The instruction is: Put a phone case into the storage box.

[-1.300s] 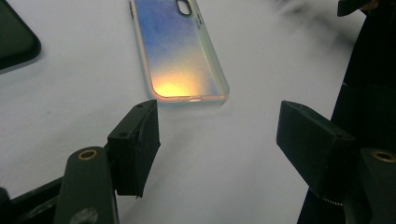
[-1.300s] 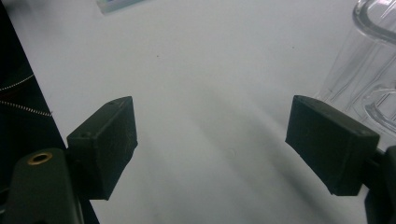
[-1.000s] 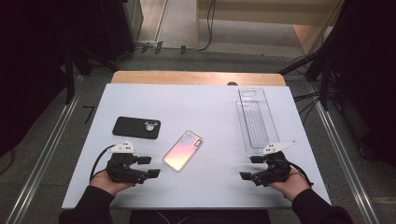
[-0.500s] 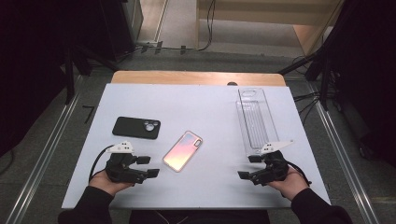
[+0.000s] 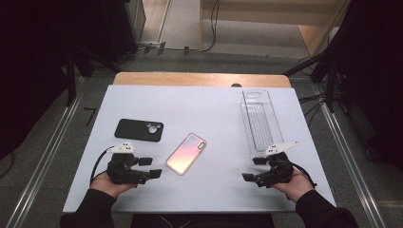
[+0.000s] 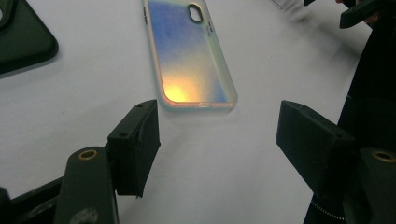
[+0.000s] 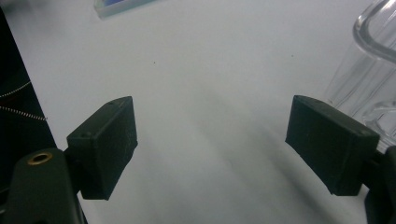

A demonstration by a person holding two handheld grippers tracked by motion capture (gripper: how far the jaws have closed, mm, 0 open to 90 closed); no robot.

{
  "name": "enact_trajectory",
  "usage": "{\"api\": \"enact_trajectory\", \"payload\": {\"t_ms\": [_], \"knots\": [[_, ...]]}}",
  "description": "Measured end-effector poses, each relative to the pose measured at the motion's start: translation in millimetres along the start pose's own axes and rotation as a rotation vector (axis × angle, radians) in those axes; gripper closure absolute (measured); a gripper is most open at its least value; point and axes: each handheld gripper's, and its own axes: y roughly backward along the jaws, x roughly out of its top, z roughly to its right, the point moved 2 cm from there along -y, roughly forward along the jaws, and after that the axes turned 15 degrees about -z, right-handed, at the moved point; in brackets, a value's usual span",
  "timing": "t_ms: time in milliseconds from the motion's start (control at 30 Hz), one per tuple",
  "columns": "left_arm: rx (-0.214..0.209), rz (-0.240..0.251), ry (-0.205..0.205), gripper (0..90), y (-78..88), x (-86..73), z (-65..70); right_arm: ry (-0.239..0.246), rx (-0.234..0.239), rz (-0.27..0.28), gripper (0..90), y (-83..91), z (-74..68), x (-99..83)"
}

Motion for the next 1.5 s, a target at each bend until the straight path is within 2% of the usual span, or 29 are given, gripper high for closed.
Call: {"api": "enact_trajectory", "payload": {"t_ms": [100,167,233,300,400,467,567,667,800,933,1000,1033,1100,1133,1200,1500], "knots": [[0.013,0.014,0.023,30.4,2.1,4.1,2.3,0.000,-0.007,-0.007,15.0,1.0,-0.6,-1.6],[0.064,0.030,-0.008,30.4,3.6,6.6,5.0,-0.002,-0.006,-0.001,15.0,1.2,-0.9,-1.6],[0.090,0.049,-0.021,30.4,4.0,9.2,6.7,0.001,-0.007,-0.005,15.0,0.9,-1.1,-2.1],[0.091,0.050,-0.024,30.3,2.8,11.6,6.2,0.002,-0.009,-0.005,15.0,1.3,-1.2,-2.5],[0.088,0.027,-0.015,30.4,-0.8,14.9,6.0,0.004,-0.008,-0.005,15.0,1.2,-0.7,-2.2],[0.069,0.030,-0.007,30.4,-1.6,17.8,6.7,-0.003,-0.011,-0.009,14.9,0.3,-0.7,-1.5],[0.054,0.051,-0.014,30.3,-2.1,22.9,8.3,0.001,-0.007,-0.019,15.0,-1.3,-2.8,-1.2],[0.060,0.044,-0.026,28.1,-3.7,26.3,9.0,0.001,-0.007,-0.018,15.0,-1.4,-3.1,-1.3],[0.041,0.045,-0.027,25.8,-5.2,30.2,9.9,-0.001,-0.013,-0.013,15.0,0.2,-1.9,-2.7],[0.054,0.036,-0.042,25.6,-5.8,35.3,11.6,-0.003,-0.017,-0.012,14.9,0.6,-1.3,-3.0],[0.066,0.031,-0.057,14.7,-7.2,38.6,11.9,-0.002,-0.017,-0.012,15.0,0.5,-1.2,-2.9],[0.061,0.033,-0.057,14.7,-8.3,40.6,11.7,-0.002,-0.017,-0.012,15.0,0.5,-1.2,-2.9],[0.052,0.027,-0.050,2.8,-11.0,44.4,11.0,0.000,-0.016,-0.012,15.0,0.3,-1.3,-2.9],[0.050,0.016,-0.052,0.0,-12.3,46.0,10.7,-0.001,-0.017,-0.012,15.0,0.3,-1.4,-2.9],[0.044,-0.016,-0.060,0.1,-16.1,49.5,11.9,-0.001,-0.018,-0.011,15.0,0.4,-1.4,-3.0],[0.068,-0.012,-0.072,0.1,-25.0,62.7,13.9,-0.006,-0.021,-0.009,14.9,1.0,-0.8,-3.3]]}}
